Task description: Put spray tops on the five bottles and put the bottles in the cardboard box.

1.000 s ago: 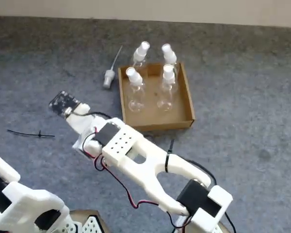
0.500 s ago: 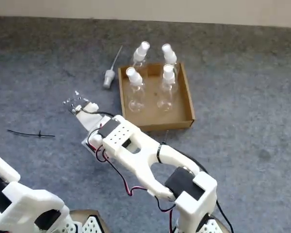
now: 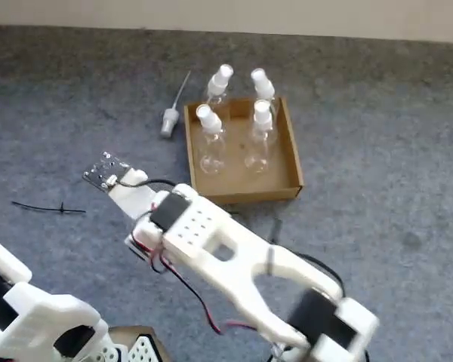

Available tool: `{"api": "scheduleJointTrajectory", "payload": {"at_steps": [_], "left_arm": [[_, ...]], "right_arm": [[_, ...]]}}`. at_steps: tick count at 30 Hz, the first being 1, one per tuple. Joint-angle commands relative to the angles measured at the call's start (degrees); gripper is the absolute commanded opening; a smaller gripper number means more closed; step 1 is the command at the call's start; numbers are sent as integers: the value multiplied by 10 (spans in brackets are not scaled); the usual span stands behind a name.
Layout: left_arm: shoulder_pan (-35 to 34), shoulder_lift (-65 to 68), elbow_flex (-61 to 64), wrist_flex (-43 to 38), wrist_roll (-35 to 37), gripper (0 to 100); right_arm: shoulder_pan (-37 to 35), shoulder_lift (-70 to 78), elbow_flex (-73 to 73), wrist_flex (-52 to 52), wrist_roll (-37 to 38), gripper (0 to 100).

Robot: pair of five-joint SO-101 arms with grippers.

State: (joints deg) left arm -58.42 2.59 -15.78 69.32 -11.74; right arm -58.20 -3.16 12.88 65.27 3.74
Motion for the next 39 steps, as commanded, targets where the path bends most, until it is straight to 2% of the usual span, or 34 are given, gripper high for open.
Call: {"api": "scheduleJointTrajectory", "payload": {"at_steps": [1, 6, 9, 12, 16, 20, 23, 27, 32, 39], "left_arm": [[67, -8, -26, 45, -5, 312], [196, -9, -31, 129, -5, 312], [299, -4, -27, 149, -4, 312], [396, -3, -26, 145, -2, 312], [503, 0, -24, 110, 2, 312], [551, 59, -22, 30, 28, 312], [565, 118, -22, -24, 29, 312], [569, 179, -31, -78, 30, 312], [565, 261, -87, -88, 31, 312], [567, 380, -178, -85, 31, 312]], "right_arm": [[33, -212, -30, 143, 16, 4], [196, -371, -31, 255, 103, 4], [335, -412, -32, 323, 159, 4], [495, -423, -29, 324, 216, 4], [681, -391, 17, 241, 283, 4], [792, -313, 99, 75, 310, 4], [832, -227, 138, -17, 310, 4], [846, -111, 144, -65, 310, 5], [846, -12, 135, -107, 331, 5], [845, 40, 136, -124, 338, 9]]}}
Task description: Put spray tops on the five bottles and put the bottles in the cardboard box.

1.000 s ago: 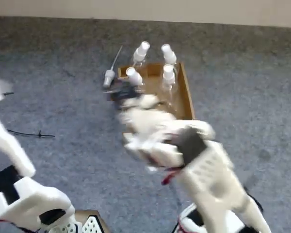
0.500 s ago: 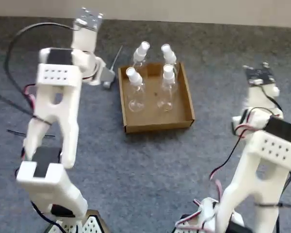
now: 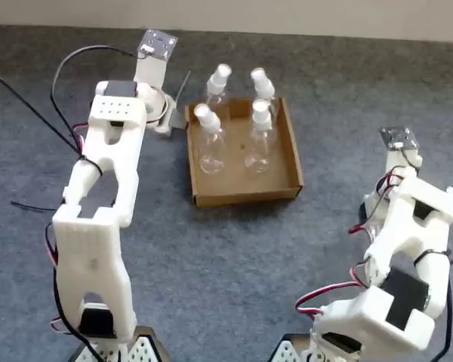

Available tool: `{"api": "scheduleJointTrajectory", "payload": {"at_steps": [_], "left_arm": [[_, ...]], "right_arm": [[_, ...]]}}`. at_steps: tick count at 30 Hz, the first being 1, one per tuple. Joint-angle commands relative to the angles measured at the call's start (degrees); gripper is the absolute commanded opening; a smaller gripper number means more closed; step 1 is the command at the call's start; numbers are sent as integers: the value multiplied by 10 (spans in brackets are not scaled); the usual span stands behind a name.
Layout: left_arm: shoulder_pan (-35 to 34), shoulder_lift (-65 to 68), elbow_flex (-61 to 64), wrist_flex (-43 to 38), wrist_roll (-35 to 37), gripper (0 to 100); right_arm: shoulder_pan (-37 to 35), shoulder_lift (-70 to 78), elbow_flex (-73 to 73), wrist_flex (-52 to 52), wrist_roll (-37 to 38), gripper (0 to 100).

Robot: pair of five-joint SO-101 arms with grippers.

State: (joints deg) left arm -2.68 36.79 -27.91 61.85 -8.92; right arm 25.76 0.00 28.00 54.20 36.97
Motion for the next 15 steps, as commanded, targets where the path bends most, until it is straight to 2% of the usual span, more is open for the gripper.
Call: {"api": "scheduleJointTrajectory", "payload": {"at_steps": [1, 9, 15], "left_arm": [[9, 51, -65, -11, 3, 312], [8, 115, -81, -14, 2, 306], [5, 118, -89, -48, 1, 223]], "right_arm": [[3, 11, -15, -13, 6, 9], [0, 12, -12, -13, 6, 10], [1, 9, -11, -12, 6, 10]]}}
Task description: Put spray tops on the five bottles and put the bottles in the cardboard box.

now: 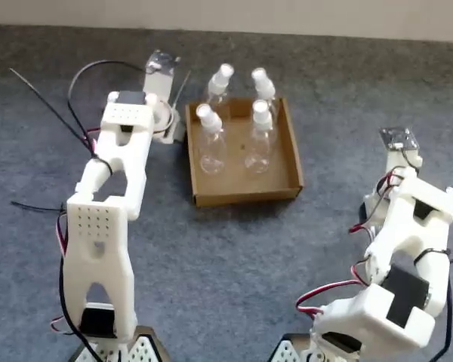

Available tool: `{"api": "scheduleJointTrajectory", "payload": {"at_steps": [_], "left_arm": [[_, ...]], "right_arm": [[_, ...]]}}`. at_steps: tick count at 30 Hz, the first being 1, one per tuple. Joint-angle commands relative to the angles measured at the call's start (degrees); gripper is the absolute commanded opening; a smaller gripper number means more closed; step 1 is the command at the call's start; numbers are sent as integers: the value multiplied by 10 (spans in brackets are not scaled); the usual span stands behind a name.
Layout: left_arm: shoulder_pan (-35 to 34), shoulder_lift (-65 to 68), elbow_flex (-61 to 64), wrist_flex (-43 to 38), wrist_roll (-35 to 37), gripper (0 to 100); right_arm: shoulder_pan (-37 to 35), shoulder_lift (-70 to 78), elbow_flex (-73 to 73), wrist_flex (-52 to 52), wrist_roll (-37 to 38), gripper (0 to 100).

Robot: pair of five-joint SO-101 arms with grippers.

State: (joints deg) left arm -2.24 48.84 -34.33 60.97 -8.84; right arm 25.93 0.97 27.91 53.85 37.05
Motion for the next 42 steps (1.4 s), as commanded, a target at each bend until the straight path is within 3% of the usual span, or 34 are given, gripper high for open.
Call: {"api": "scheduleJointTrajectory", "payload": {"at_steps": [1, 7, 13, 24, 27, 39, 42], "left_arm": [[0, -2, -24, -44, 0, 225], [0, -1, -23, -42, -1, 220], [0, 0, -6, -45, -1, 140], [-7, 28, 8, -42, -1, 136], [-22, 25, 8, -36, 1, 87], [-147, -106, 9, 215, 3, 50], [-160, -127, 11, 316, 47, 49]], "right_arm": [[0, 0, -10, -8, 5, 10], [0, 0, -10, -8, 5, 10], [0, 0, -10, -8, 5, 10], [0, 0, -10, -8, 5, 10], [3, 0, -10, -8, 5, 10], [0, 0, -10, -6, 5, 10], [0, 0, -9, -6, 4, 10]]}}
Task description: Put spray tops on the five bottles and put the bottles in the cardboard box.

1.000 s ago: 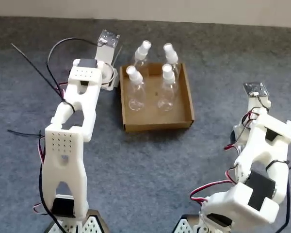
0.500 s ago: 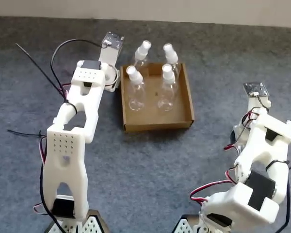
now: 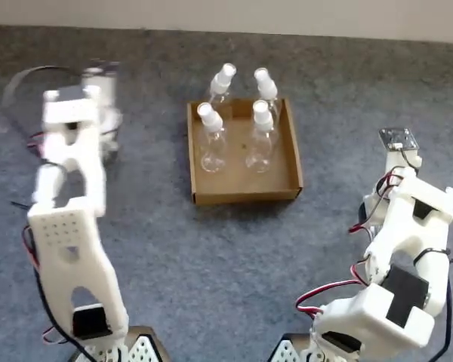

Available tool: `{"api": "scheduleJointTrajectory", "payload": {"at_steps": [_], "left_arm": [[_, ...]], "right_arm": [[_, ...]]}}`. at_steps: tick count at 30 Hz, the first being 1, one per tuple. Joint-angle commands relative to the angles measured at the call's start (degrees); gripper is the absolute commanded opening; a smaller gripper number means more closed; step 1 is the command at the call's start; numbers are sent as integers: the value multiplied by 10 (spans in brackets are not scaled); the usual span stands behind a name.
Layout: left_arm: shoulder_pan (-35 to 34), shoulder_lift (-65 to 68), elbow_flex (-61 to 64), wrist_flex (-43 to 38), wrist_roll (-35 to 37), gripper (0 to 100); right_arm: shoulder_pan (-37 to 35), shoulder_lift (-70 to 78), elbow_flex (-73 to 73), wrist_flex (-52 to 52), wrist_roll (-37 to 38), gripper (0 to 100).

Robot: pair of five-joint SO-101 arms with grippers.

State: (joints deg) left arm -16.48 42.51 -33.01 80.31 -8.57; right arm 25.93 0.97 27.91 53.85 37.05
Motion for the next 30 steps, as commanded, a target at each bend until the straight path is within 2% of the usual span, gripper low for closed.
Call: {"api": "scheduleJointTrajectory", "payload": {"at_steps": [1, 3, 7, 12, 18, 21, 25, 30], "left_arm": [[-20, -68, -2, 156, 69, 49], [-22, -73, -2, 201, 107, 49], [-20, -80, 38, 208, 151, 49], [0, -185, 194, 205, 155, 43], [35, -450, 448, 90, 160, 40], [90, -553, 568, 23, 209, 42], [150, -600, 655, -83, 310, 42], [166, -600, 688, -134, 329, 44]], "right_arm": [[0, 0, -9, -6, 3, 10], [0, 0, -9, -5, 2, 10], [5, 0, -9, -5, 2, 10], [12, 0, -8, -5, 4, 10], [-6, 2, -8, -5, 4, 10], [-16, 2, -8, -5, 3, 10], [-20, 2, -8, -5, 3, 10], [-15, 2, -8, -5, 3, 10]]}}
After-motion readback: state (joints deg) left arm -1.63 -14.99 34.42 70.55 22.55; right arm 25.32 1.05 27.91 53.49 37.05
